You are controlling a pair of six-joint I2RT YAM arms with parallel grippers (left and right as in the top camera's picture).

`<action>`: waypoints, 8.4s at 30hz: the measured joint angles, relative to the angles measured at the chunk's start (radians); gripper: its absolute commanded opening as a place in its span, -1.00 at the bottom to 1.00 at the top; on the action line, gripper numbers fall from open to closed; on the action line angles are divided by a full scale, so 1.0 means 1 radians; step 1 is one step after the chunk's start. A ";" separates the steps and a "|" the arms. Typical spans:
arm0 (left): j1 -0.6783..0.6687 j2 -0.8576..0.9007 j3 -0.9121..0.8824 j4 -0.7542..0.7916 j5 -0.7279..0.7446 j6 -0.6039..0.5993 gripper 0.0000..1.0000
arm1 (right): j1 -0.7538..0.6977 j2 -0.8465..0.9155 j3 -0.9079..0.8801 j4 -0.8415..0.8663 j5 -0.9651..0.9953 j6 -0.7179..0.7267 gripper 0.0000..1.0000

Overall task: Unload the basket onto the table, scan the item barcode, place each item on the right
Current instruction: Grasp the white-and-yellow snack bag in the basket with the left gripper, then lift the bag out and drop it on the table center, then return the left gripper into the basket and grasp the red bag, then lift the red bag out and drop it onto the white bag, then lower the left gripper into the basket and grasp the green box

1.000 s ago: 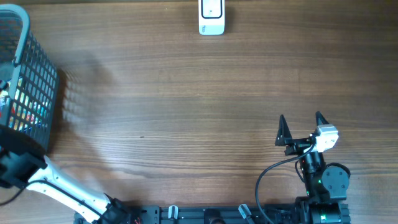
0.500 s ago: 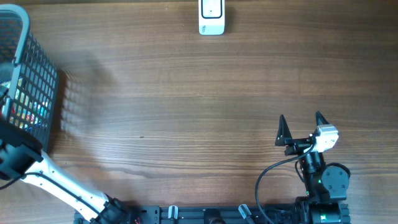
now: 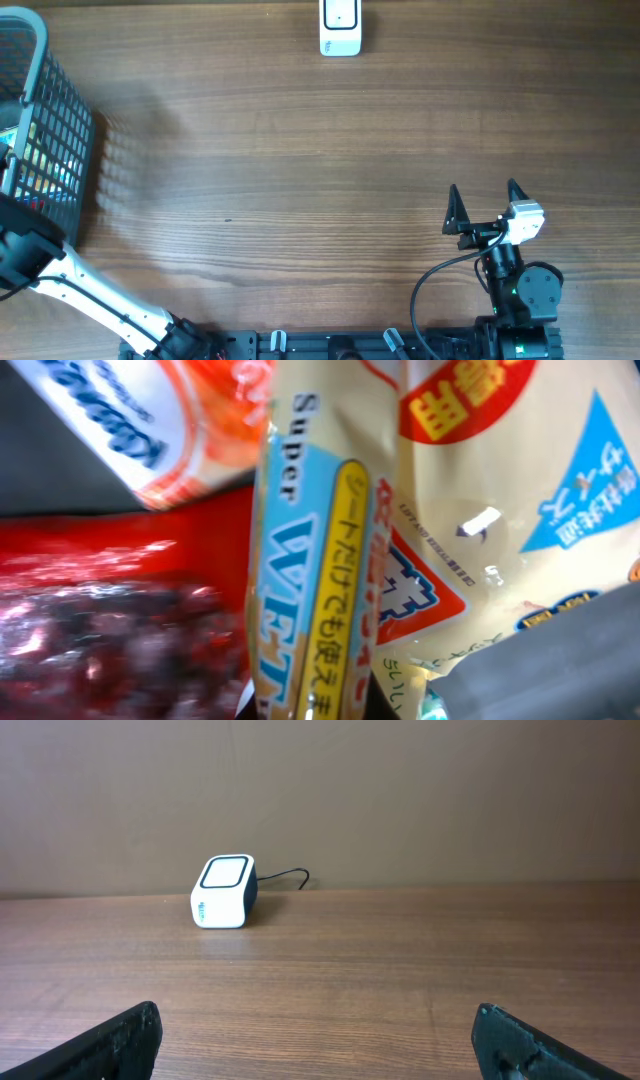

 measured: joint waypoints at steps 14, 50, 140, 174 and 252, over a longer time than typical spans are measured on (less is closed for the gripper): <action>0.010 -0.310 -0.018 -0.021 0.146 -0.008 -0.92 | 0.000 0.000 0.000 0.000 0.000 0.000 0.99; -0.974 -0.708 -1.117 0.669 0.478 -0.082 -0.92 | 0.000 0.000 0.000 0.000 0.000 0.000 1.00; -0.095 -0.076 -0.241 0.042 -0.601 -0.248 1.00 | 0.000 0.000 0.000 0.000 0.000 0.000 0.99; -0.077 -0.246 -0.270 0.015 -0.478 -0.213 -0.92 | 0.000 0.000 0.000 0.000 0.000 0.000 0.99; -0.077 -0.387 -0.093 0.010 -0.156 -0.126 1.00 | 0.000 0.000 0.000 0.000 0.000 0.000 0.99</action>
